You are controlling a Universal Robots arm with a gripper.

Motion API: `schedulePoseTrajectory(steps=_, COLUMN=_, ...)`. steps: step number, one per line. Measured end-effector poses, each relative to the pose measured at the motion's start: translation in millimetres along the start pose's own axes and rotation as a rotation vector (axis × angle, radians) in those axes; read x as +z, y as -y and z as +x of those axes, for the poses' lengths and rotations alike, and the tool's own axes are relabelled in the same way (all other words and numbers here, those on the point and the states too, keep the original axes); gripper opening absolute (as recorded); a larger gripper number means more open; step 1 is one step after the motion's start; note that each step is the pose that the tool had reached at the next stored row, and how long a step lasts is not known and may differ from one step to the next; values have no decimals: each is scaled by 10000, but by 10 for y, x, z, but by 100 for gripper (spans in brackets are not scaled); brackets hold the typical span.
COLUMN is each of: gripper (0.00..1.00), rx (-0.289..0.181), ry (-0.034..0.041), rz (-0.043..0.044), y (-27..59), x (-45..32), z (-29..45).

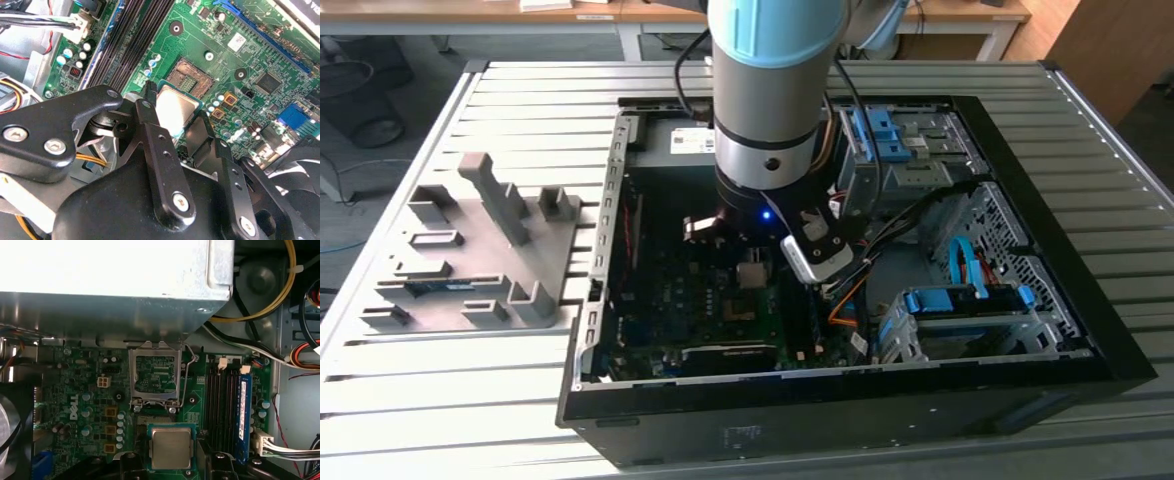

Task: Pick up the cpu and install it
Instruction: 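Place the cpu into insertion slot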

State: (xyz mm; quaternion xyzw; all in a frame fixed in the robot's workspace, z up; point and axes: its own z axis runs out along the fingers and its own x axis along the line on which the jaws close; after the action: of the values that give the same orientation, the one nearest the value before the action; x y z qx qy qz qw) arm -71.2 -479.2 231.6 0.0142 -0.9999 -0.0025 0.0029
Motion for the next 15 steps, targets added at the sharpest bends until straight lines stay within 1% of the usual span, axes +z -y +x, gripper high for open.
schedulePoseTrajectory(steps=7, gripper=47, rx=0, ry=0, rz=5, y=26, x=32, z=1)
schedulePoseTrajectory(steps=15, gripper=47, rx=0, ry=-1, rz=14, y=33, x=65, z=1)
